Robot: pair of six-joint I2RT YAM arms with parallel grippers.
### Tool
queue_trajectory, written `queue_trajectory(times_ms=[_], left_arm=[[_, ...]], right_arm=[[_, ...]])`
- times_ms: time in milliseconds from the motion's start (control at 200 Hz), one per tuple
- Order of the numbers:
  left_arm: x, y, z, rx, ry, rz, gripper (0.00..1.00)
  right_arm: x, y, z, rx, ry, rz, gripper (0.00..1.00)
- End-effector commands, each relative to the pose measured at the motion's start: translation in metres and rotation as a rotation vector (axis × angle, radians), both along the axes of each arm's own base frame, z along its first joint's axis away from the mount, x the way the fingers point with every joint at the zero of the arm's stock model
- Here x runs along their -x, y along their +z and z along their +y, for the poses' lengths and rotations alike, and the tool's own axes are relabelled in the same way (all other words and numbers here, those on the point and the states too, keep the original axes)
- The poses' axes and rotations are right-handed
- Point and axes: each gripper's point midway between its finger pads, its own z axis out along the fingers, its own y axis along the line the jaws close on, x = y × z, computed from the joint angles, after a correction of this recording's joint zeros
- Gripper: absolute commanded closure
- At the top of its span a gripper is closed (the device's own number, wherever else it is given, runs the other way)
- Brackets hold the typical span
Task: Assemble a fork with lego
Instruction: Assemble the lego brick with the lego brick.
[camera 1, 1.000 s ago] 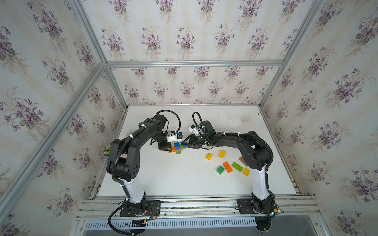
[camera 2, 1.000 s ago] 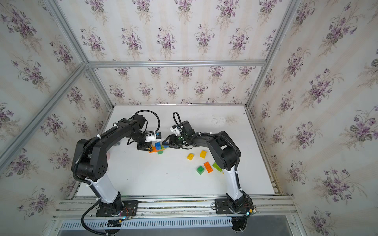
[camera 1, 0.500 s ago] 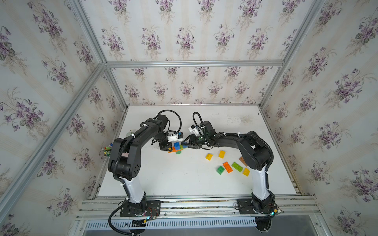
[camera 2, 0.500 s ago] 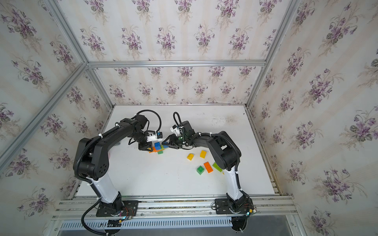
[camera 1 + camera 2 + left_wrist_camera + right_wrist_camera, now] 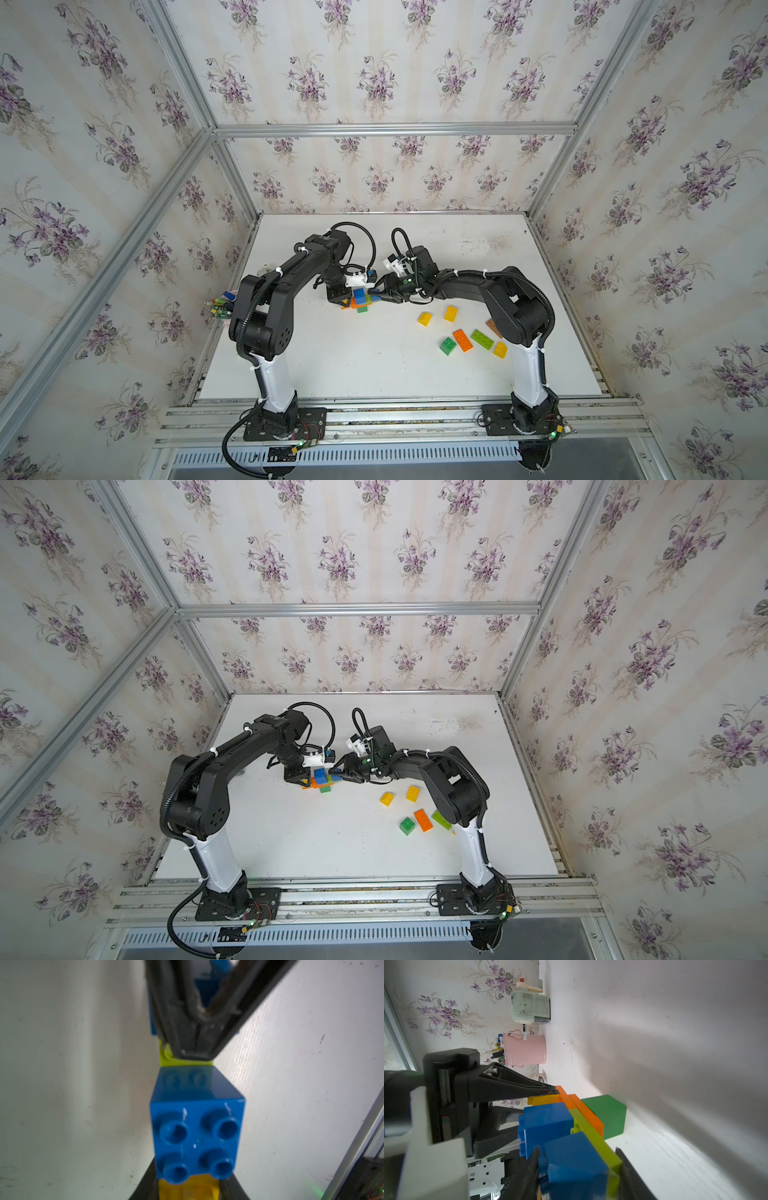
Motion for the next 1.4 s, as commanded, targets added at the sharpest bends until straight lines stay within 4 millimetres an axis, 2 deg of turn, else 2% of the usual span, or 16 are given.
queue_trajectory(times_ms=[0,170,485,704,864,949,959,1044,1169,1399], left_arm=[[-0.006,-0.021,0.016,-0.124,-0.022,-0.019,0.86],[-0.005,-0.023,0.015,-0.129,0.003,-0.046,0.82],[-0.022,-0.001,0.004,-0.08,0.016,-0.115,0.69],[-0.023,0.0,0.003,-0.077,0.049,-0.103,0.61],[-0.024,0.0,0.003,-0.074,0.066,-0.108,0.48],[-0.026,0.003,0.0,-0.059,0.071,-0.119,0.46],[-0.026,0.004,0.0,-0.058,0.072,-0.121,0.43],[-0.028,0.006,-0.002,-0.047,0.081,-0.125,0.37],[-0.029,0.01,-0.002,-0.034,0.098,-0.142,0.33],[-0.014,0.015,0.0,0.011,0.131,-0.116,0.27]], right_arm=[[0.002,-0.027,-0.012,0.108,-0.037,0.025,0.54],[0.003,-0.027,-0.01,0.093,-0.033,0.034,0.54],[0.003,-0.023,-0.009,0.079,-0.028,0.026,0.54],[0.003,-0.021,-0.009,0.071,-0.021,0.02,0.52],[0.003,-0.017,-0.008,0.063,-0.014,0.012,0.49],[0.002,-0.015,-0.008,0.059,-0.013,0.006,0.48],[0.002,-0.015,-0.007,0.058,-0.012,0.005,0.48],[0.001,-0.012,-0.008,0.055,-0.013,-0.003,0.46],[0.0,-0.009,-0.01,0.053,-0.016,-0.014,0.39],[-0.004,0.001,-0.012,0.047,-0.021,-0.049,0.29]])
